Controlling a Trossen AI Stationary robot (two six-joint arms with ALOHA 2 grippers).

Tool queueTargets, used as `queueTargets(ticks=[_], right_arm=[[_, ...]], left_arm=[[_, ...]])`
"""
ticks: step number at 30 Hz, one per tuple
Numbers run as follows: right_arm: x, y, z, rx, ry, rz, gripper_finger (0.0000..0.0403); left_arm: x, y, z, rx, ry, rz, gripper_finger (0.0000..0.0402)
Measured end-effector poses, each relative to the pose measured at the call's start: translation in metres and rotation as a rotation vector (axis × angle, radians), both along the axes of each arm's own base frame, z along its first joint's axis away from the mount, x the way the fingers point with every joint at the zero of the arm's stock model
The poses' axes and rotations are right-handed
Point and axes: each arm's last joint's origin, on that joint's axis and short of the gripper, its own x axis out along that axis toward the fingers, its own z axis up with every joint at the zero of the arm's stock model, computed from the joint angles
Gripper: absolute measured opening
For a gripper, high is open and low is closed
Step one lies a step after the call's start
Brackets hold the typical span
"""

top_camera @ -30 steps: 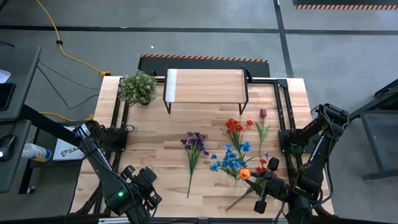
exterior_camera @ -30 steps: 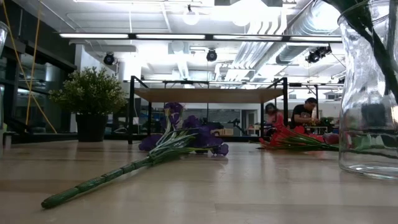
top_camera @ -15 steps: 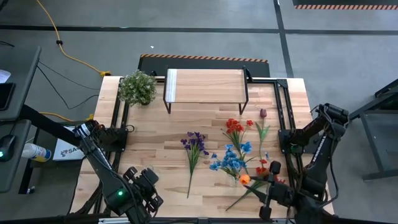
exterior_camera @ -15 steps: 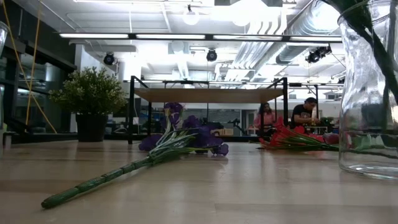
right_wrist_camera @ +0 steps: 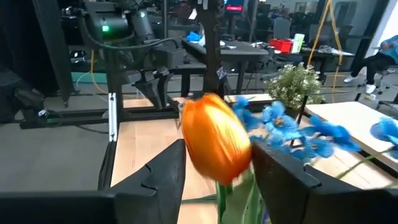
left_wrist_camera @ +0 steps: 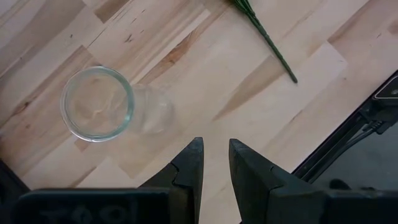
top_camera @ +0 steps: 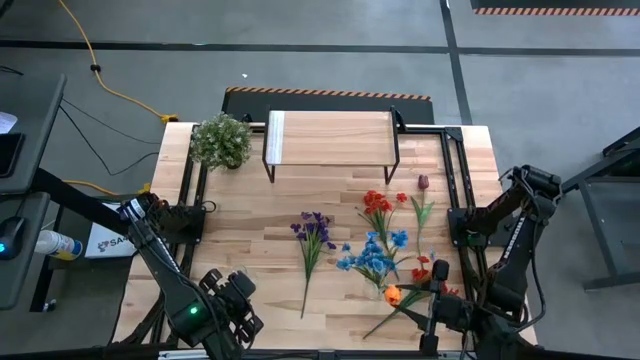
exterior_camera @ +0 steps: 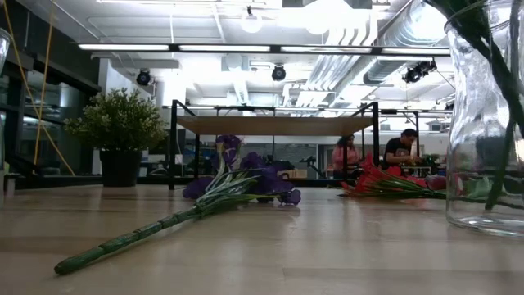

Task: Pick and place flowers into a vace then onto a shelf
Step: Put the light orange flower into the right transparent vase

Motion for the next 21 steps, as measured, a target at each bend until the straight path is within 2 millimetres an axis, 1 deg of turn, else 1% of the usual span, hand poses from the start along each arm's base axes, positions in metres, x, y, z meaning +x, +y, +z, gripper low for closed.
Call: queueTargets(ticks=[9, 17, 21], right_arm=[[-0.0006, -0.0008, -0.0021, 0.019, 0.008, 0.004, 0.0208], [-0.0035, 0.0004, -0.0014, 0.022, 0.009, 0.017, 0.0207], [-0.0083, -0.0022, 0.0051, 0.041, 0.0, 0.027, 0.021]], left_arm=[[0.0001, -0.0001, 0.0, 0.001, -0.003, 0.0, 0.0111], [0.0004, 0.0, 0.0001, 0.004, -0.01, 0.0, 0.0111], [0.0004, 0.0, 0.0001, 0.004, -0.009, 0.0, 0.0111]])
